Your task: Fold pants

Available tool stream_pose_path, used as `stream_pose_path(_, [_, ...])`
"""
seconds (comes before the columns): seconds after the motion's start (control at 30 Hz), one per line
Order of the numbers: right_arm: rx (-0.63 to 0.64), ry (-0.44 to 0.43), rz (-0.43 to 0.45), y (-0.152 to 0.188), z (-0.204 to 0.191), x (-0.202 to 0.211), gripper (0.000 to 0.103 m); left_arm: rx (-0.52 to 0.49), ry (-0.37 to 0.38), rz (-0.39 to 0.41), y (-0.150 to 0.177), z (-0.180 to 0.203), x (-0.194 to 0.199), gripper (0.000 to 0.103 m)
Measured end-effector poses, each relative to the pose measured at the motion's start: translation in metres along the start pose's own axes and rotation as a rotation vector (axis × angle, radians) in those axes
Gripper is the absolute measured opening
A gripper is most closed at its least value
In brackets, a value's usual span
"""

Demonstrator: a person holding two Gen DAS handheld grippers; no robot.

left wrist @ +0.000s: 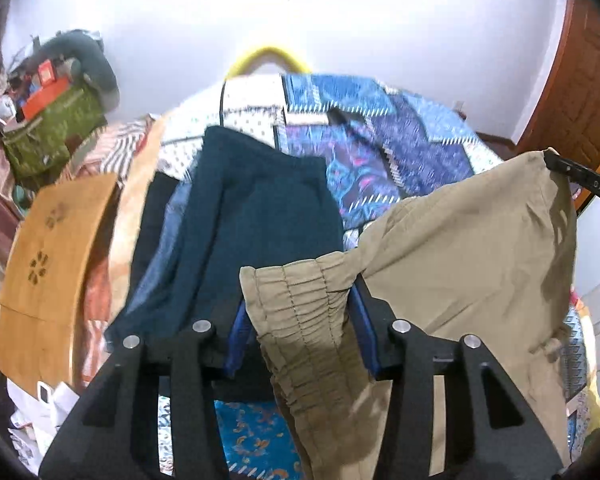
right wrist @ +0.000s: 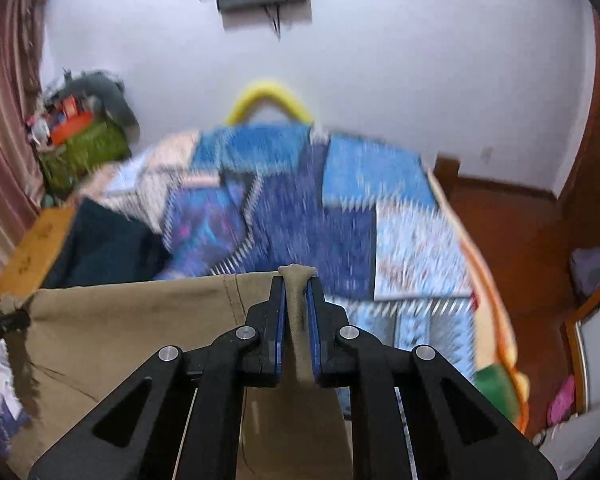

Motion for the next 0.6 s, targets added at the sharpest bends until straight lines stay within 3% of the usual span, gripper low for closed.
stream_pose_path(0.3, [0.025,-0.042,0.068,0.015,-0.017,0.068,0.009,-0.056,0.044,0.055,0.022,0.016,0.065,0.046])
stream_pose_path(0.6, [0.001,-0.054,0.079,0.067,-0.006,0.130,0.008,-0.117,0.067,0.072,0.069,0.037,0.115,0.046])
Point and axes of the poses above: each gripper's, at about its wrist camera, not at the fingertips, and x roughly against the way its jaws point, z to its right, y to its underside, the point moved 9 cm from there along -x, roughly the way its jaws point, and after that the axes turned 2 degrees about x, right-handed, at the moved point
